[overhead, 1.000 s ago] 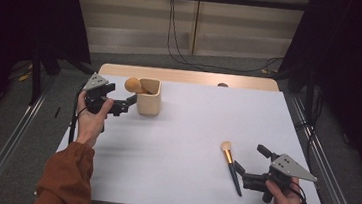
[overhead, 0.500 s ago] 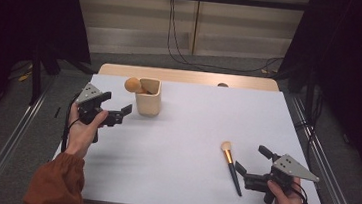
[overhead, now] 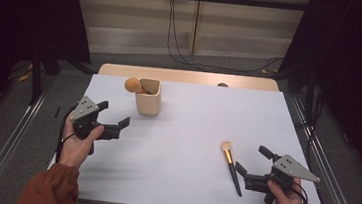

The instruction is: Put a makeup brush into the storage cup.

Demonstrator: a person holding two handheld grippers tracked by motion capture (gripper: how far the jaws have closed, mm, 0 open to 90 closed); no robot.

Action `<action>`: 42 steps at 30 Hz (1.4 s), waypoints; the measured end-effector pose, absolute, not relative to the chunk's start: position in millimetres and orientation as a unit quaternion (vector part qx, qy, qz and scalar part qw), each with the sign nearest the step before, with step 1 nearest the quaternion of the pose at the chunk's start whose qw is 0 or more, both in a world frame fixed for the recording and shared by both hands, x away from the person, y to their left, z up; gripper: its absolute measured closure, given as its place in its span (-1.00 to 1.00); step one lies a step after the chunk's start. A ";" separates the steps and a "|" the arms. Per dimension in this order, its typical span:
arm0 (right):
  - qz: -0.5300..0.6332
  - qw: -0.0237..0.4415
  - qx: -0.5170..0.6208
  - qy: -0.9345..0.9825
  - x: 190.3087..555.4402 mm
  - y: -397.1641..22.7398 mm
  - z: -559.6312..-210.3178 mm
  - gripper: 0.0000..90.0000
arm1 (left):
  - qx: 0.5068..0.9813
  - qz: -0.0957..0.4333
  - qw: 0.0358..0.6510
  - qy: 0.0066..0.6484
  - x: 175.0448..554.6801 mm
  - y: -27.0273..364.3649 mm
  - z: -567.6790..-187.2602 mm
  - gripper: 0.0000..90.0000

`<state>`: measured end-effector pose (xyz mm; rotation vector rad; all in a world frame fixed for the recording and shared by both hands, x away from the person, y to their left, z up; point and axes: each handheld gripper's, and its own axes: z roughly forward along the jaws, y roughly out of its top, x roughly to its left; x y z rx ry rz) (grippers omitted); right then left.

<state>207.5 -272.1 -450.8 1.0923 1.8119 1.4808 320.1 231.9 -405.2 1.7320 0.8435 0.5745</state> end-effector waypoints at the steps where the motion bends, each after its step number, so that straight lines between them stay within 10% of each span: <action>1: 0.550 0.277 0.406 0.675 207.5 -272.2 -450.9 -1.00 | 0.723 0.241 0.541 0.355 317.5 232.8 -406.7 -0.92; 42: 0.547 0.280 0.414 0.671 208.6 -273.7 -451.4 -1.00 | 0.715 0.240 0.544 0.369 245.1 254.4 -429.8 -0.93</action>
